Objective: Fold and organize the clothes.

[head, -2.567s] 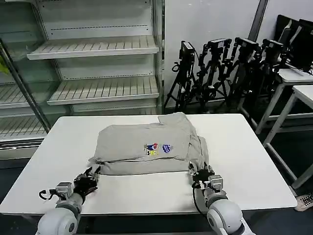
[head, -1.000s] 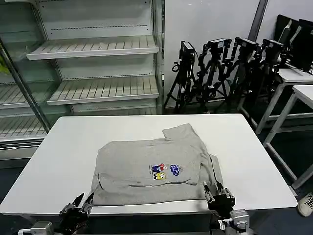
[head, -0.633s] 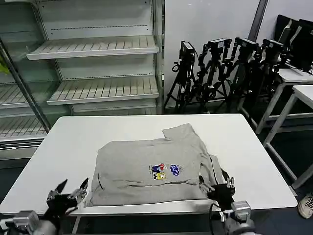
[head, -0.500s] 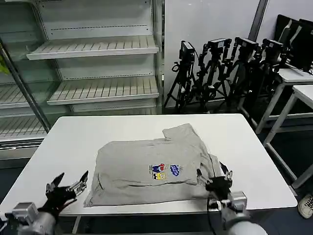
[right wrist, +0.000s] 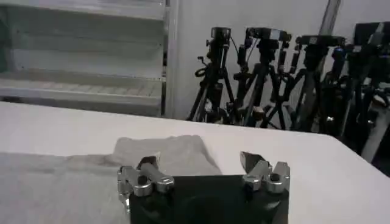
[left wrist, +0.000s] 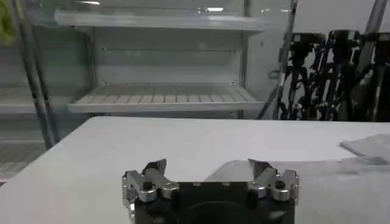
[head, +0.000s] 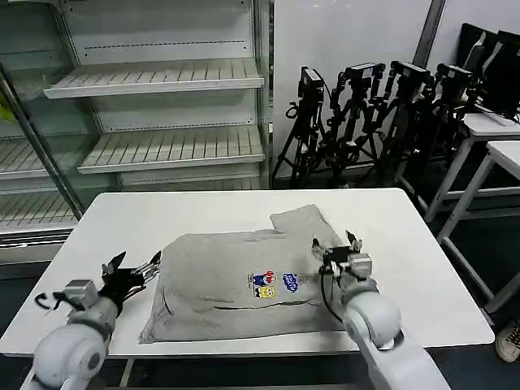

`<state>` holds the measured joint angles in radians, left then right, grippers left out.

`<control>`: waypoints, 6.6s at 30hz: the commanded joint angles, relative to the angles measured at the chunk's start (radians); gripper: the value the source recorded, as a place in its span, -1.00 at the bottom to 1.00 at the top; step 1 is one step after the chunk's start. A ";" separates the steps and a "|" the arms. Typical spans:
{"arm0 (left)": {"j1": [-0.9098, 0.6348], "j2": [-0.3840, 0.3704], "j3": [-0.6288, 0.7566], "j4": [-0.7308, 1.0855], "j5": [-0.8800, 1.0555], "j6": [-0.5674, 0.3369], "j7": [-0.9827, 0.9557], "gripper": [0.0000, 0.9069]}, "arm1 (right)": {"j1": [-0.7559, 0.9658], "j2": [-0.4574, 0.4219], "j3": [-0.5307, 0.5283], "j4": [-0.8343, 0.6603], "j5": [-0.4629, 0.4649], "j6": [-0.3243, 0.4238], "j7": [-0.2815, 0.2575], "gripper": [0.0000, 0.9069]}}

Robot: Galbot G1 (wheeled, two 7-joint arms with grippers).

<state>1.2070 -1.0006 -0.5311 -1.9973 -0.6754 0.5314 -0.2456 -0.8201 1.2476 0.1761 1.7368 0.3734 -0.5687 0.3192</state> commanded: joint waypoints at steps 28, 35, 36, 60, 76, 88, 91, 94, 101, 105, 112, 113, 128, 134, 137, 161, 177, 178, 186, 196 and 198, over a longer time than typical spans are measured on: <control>-0.363 -0.078 0.281 0.400 0.050 0.034 -0.013 -0.31 | 0.477 0.218 -0.050 -0.830 -0.012 0.011 -0.048 0.42; -0.357 -0.079 0.286 0.413 0.040 0.028 -0.004 -0.91 | 0.463 0.217 -0.054 -0.829 -0.006 0.014 -0.058 -1.00; -0.355 -0.080 0.286 0.414 0.040 0.028 -0.004 -0.91 | 0.461 0.217 -0.055 -0.828 -0.004 0.014 -0.059 -1.00; -0.328 -0.049 0.240 0.294 -0.006 -0.002 0.002 -0.91 | 0.407 0.170 -0.063 -0.637 0.048 0.172 -0.046 -1.00; -0.179 0.031 0.171 0.117 0.007 -0.002 0.040 -0.91 | 0.210 0.026 -0.045 -0.233 0.064 0.165 -0.035 -1.00; 0.059 0.061 0.087 -0.080 0.100 -0.030 0.073 -0.91 | -0.085 -0.099 0.039 0.111 0.017 0.174 -0.040 -1.00; 0.103 0.062 0.075 -0.110 0.119 -0.038 0.074 -0.91 | -0.178 -0.120 0.056 0.175 -0.013 0.184 -0.043 -1.00; 0.137 0.059 0.059 -0.125 0.148 -0.048 0.072 -0.91 | -0.253 -0.138 0.073 0.227 -0.022 0.187 -0.043 -1.00; 0.222 0.045 0.066 -0.141 0.247 -0.067 0.100 -0.91 | -0.372 -0.144 0.091 0.266 -0.057 0.211 -0.049 -1.00; 0.218 0.027 0.080 -0.094 0.299 -0.084 0.104 -0.91 | -0.397 -0.117 0.087 0.246 -0.076 0.212 -0.047 -1.00; 0.206 -0.004 0.075 -0.030 0.333 -0.091 0.108 1.00 | -0.402 -0.097 0.081 0.208 -0.090 0.191 -0.038 0.42; 0.201 -0.011 0.076 -0.021 0.335 -0.090 0.108 1.00 | -0.404 -0.094 0.078 0.212 -0.091 0.180 -0.036 1.00; 0.265 -0.133 -0.029 -0.142 0.283 -0.106 0.064 1.00 | -0.522 -0.093 0.109 0.369 -0.127 0.196 -0.034 1.00; 0.317 -0.221 -0.051 -0.220 0.207 -0.091 0.020 1.00 | -0.584 -0.084 0.135 0.405 -0.135 0.205 -0.034 1.00; 0.317 -0.270 -0.034 -0.205 0.160 -0.093 0.000 1.00 | -0.606 -0.079 0.145 0.414 -0.137 0.210 -0.035 1.00; 0.235 -0.360 0.038 -0.002 0.066 -0.132 -0.011 -0.91 | -0.678 -0.062 0.173 0.465 -0.143 0.209 -0.035 1.00; 0.230 -0.354 0.032 0.009 0.006 -0.134 -0.001 -0.91 | -0.677 -0.046 0.165 0.471 -0.150 0.208 -0.034 1.00; 0.230 -0.351 0.029 -0.001 0.004 -0.134 -0.001 -0.91 | -0.677 -0.045 0.163 0.472 -0.150 0.208 -0.034 1.00; 0.234 -0.313 -0.024 -0.108 -0.025 -0.130 -0.004 -0.91 | -0.676 -0.039 0.160 0.478 -0.152 0.206 -0.034 1.00; 0.257 -0.184 -0.248 -0.143 -0.188 -0.102 -0.013 -0.91 | -0.676 -0.031 0.161 0.478 -0.153 0.206 -0.034 1.00; 0.264 -0.152 -0.305 -0.140 -0.233 -0.094 -0.012 -0.91 | -0.674 -0.029 0.160 0.478 -0.153 0.206 -0.034 1.00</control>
<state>1.4649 -1.2547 -0.6477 -2.0988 -0.7724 0.4300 -0.2597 -1.4921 1.2189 0.3360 2.2154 0.2203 -0.3628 0.2851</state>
